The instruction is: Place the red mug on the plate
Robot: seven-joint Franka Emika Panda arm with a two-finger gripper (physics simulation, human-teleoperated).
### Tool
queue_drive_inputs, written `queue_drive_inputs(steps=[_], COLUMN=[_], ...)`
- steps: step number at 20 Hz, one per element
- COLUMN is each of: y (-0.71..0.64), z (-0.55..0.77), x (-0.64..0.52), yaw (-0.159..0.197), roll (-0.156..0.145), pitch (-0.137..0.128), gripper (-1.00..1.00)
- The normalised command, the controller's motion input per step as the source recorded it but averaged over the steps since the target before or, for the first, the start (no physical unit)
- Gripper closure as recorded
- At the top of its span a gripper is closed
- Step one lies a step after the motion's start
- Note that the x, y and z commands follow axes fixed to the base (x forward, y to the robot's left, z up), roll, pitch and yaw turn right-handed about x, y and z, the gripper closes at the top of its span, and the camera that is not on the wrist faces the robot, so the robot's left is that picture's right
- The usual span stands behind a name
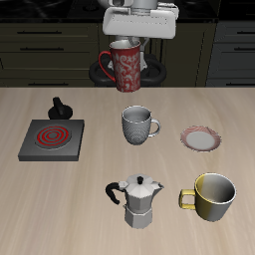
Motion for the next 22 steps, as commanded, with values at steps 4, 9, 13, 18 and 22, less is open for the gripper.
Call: queue_drive_inputs(steps=[4, 9, 13, 18, 22], y=[0.28, 0.38, 0.40, 0.40, 0.30], z=[-0.01, -0.06, -0.09, -0.06, -0.04], x=[-0.11, -0.11, -0.07, 0.04, 0.00], yaw=[0.017, -0.001, 0.036, 0.010, -0.035], roll=[-0.001, 0.016, -0.012, -0.042, 0.005], pitch=[0.022, 0.017, -0.011, 0.007, 0.022], gripper=[1.00, 1.00, 1.00, 1.00, 1.00])
